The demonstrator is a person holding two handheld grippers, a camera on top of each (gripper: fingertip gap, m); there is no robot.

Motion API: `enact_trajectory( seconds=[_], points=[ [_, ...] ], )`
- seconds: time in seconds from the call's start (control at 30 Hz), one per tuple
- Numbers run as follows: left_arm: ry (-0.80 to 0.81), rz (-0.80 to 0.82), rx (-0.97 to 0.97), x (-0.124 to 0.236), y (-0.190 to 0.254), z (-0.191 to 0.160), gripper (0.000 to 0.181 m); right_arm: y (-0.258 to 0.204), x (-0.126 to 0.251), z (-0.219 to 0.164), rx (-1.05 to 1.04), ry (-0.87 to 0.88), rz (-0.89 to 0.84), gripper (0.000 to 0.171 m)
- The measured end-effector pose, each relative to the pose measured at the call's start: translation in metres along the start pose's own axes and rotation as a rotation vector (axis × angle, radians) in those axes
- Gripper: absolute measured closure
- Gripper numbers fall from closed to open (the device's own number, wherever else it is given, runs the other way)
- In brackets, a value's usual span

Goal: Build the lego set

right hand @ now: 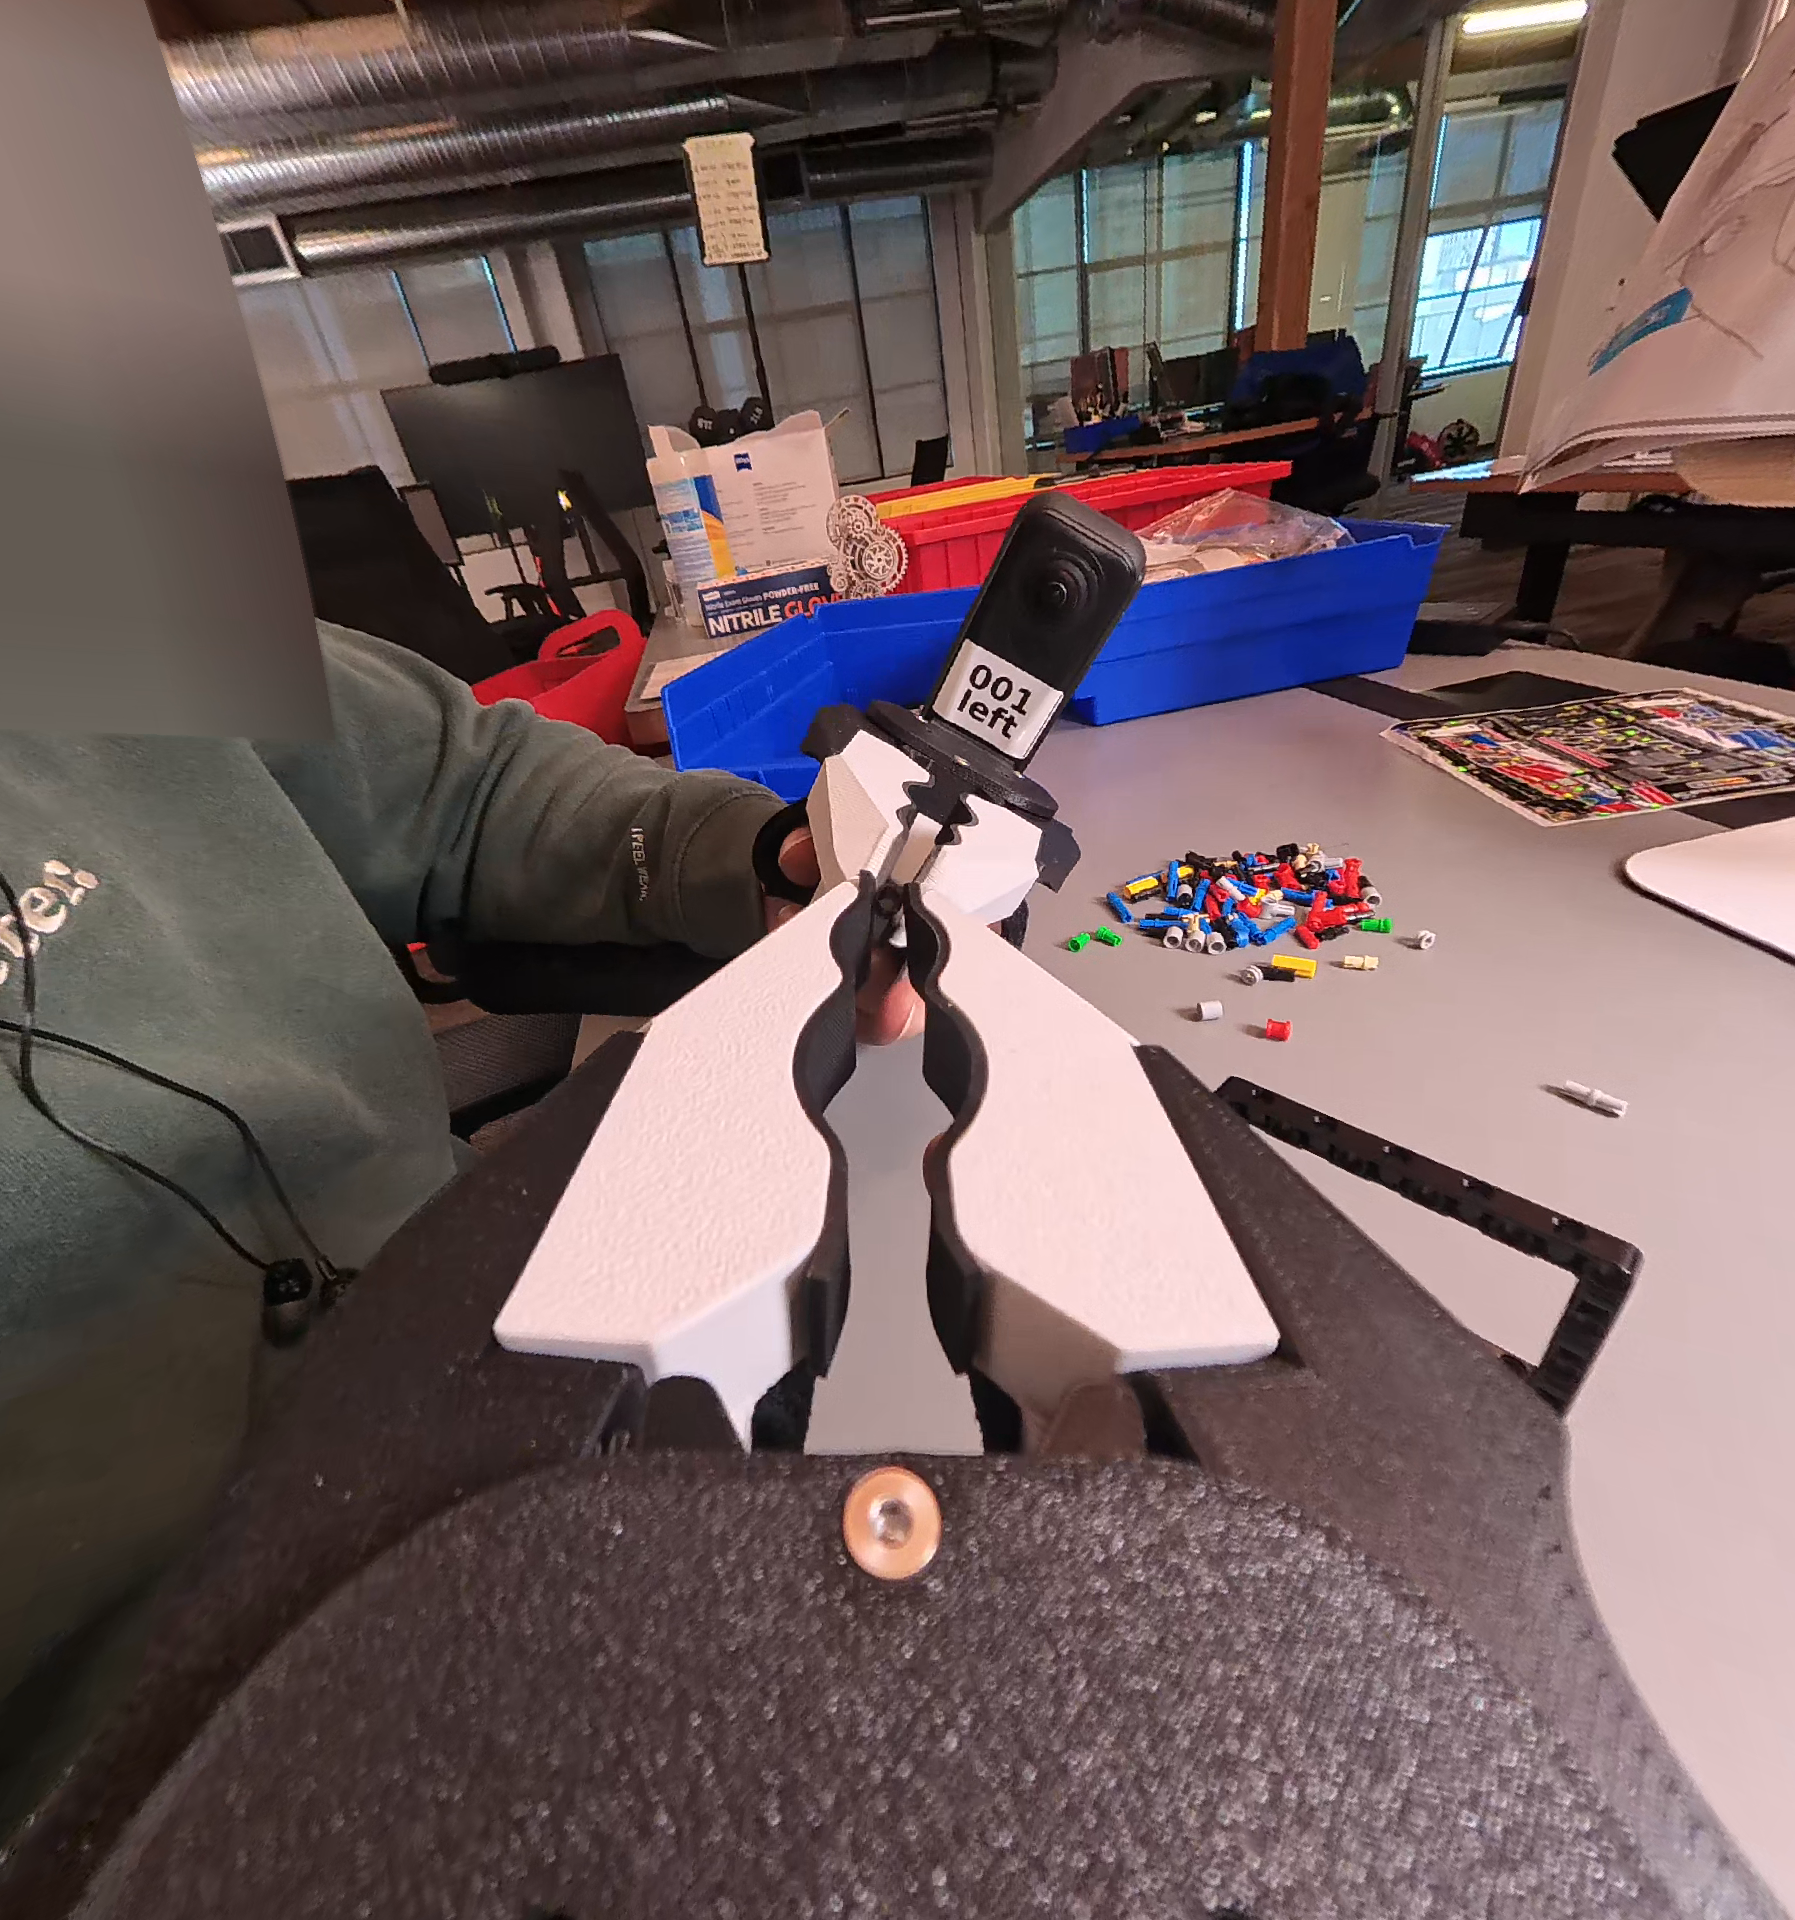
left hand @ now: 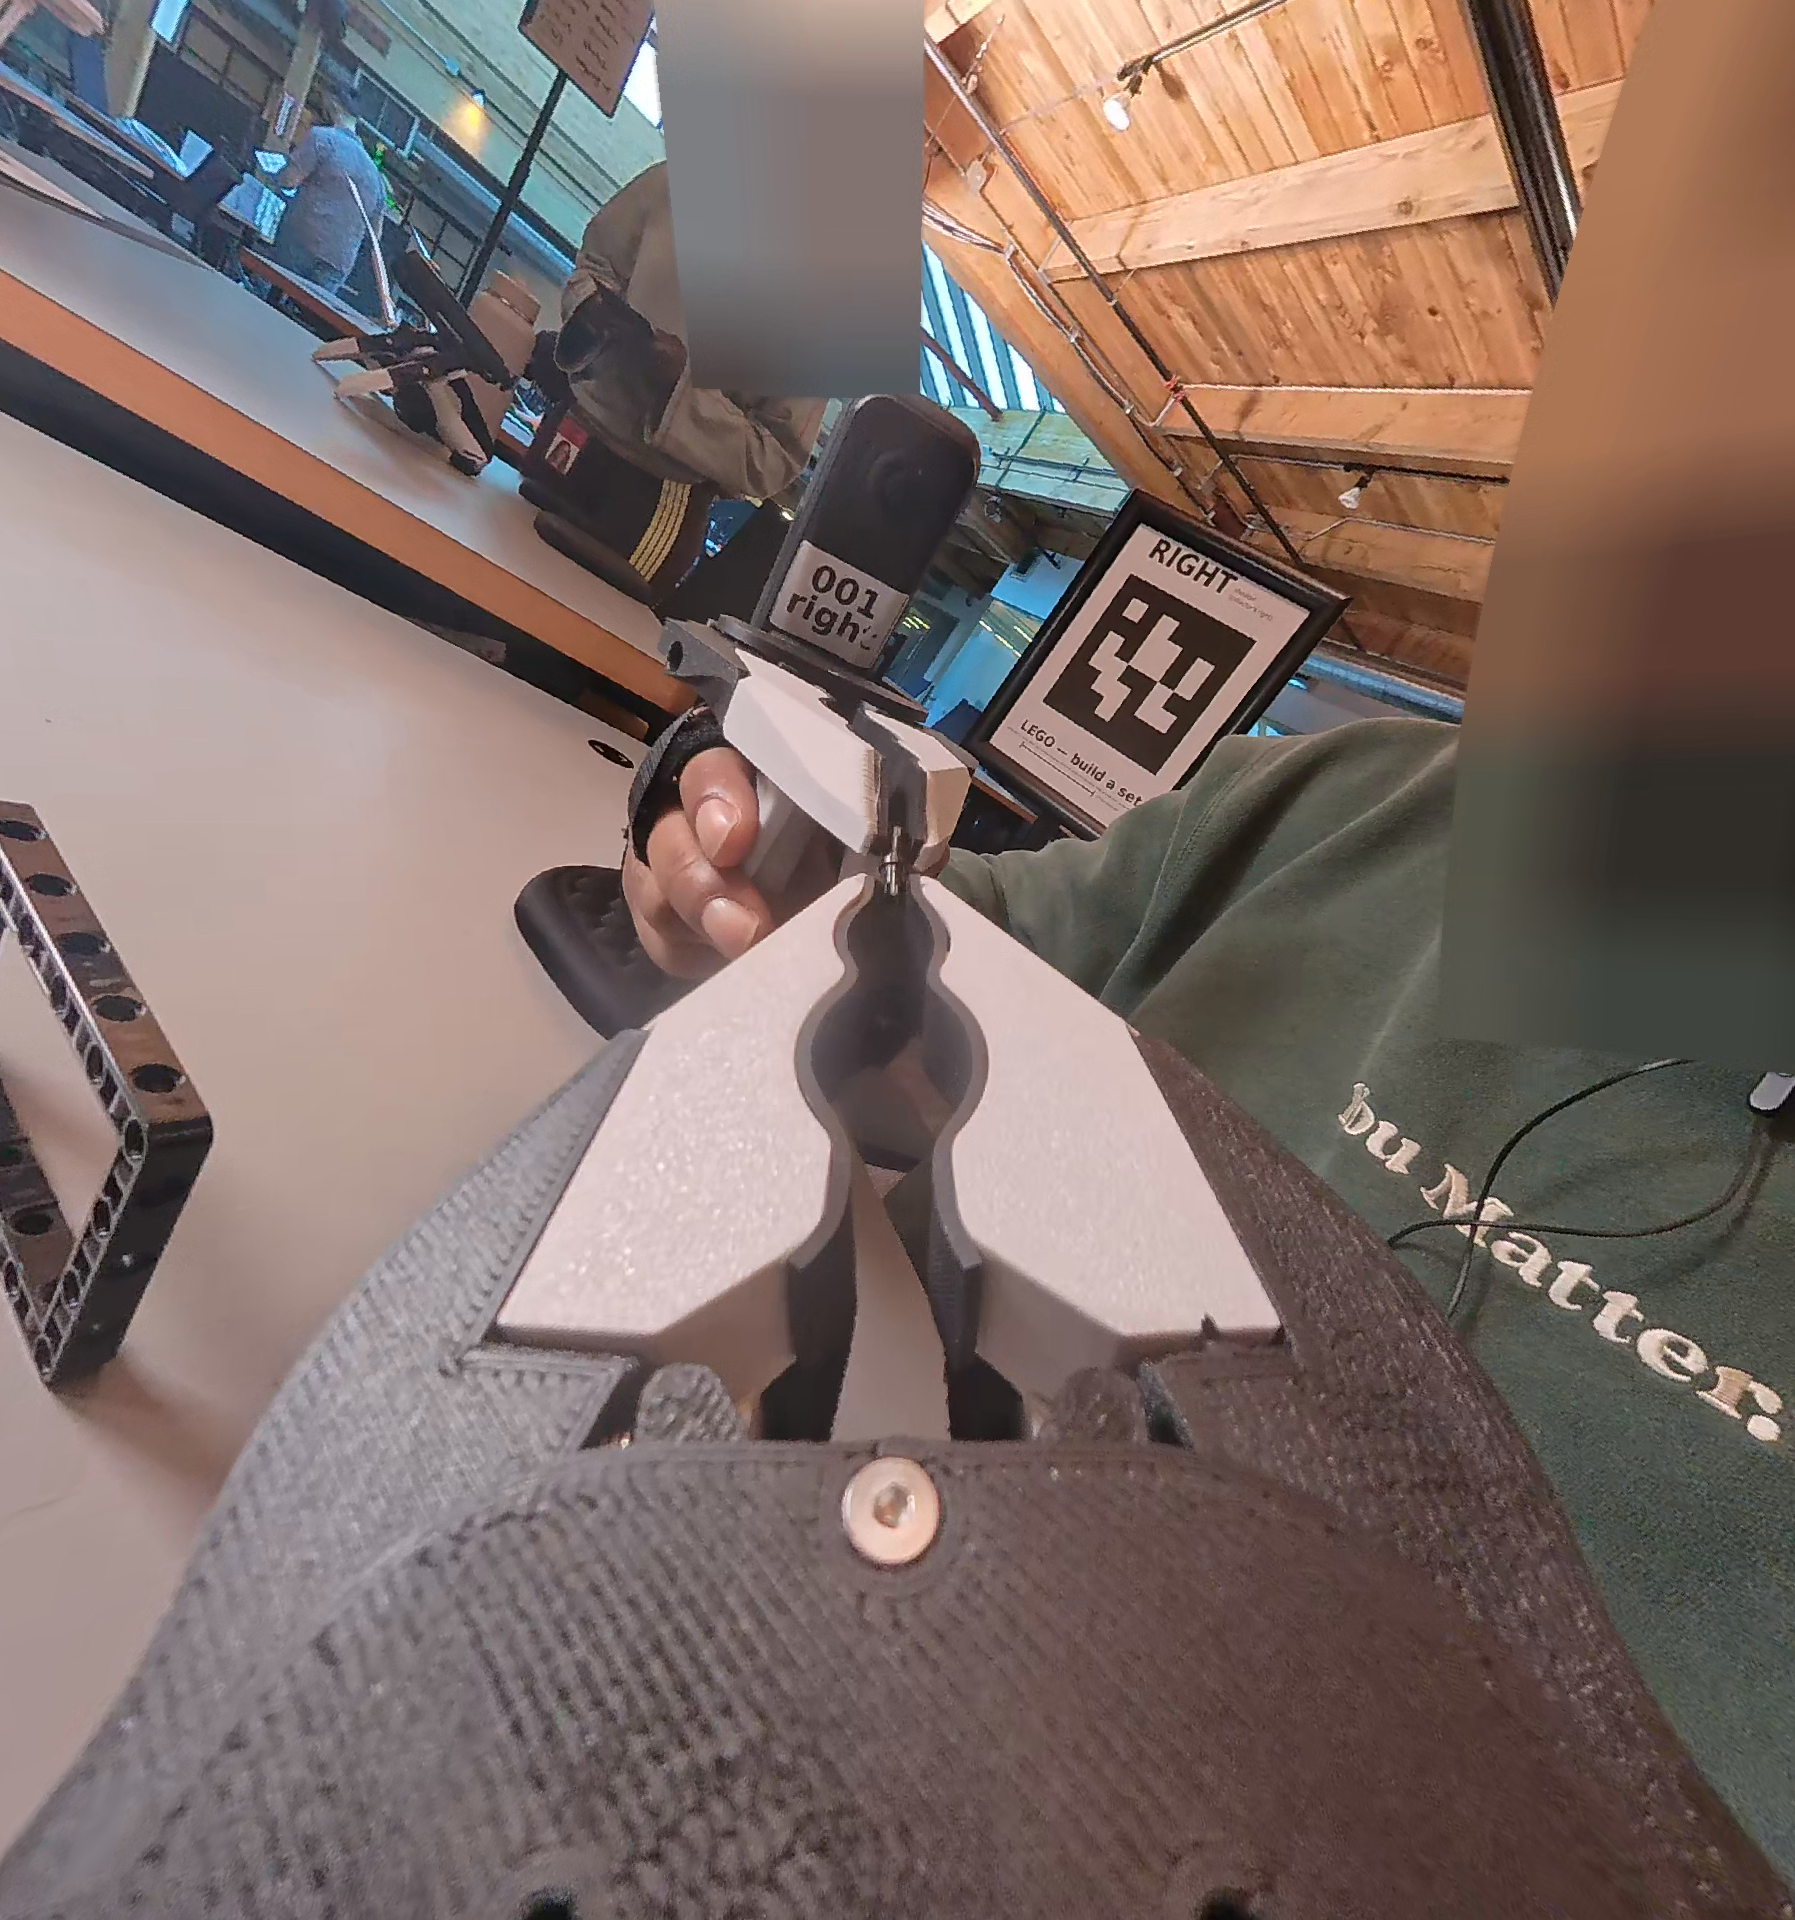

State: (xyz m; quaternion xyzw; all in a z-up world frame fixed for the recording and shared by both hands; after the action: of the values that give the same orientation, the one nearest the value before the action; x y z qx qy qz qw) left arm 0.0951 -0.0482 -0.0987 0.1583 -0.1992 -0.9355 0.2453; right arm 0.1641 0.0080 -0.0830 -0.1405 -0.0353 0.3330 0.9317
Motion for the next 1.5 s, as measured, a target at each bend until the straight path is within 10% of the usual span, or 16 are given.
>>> enact_trajectory(
  seconds=[0.27,0.63,1.5],
  points=[
    [-0.048,0.053,-0.07,0.004,-0.001,0.005,0.159,0.007,0.002,0.003,-0.063,-0.009,0.0,0.17],
    [-0.394,0.584,-0.324,0.041,-0.059,-0.009,0.153,0.079,0.005,-0.037,-0.131,-0.344,-0.308,0.17],
    [-0.508,0.649,-0.378,0.033,-0.081,-0.013,0.174,0.104,-0.031,-0.064,0.047,-0.731,-0.384,0.169]
  ],
)
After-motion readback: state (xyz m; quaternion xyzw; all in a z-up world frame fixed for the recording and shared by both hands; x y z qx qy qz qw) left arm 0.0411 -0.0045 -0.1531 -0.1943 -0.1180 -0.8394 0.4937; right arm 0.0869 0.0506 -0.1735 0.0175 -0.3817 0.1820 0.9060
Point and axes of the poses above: each gripper's, where its closed fingertips meet, x back along the fingers, z out of its top, y = z × x across the jaws, the point moved 5 cm from there along x, back along the fingers, and after that the axes turned 8 degrees about -x, right-handed, at the moved point
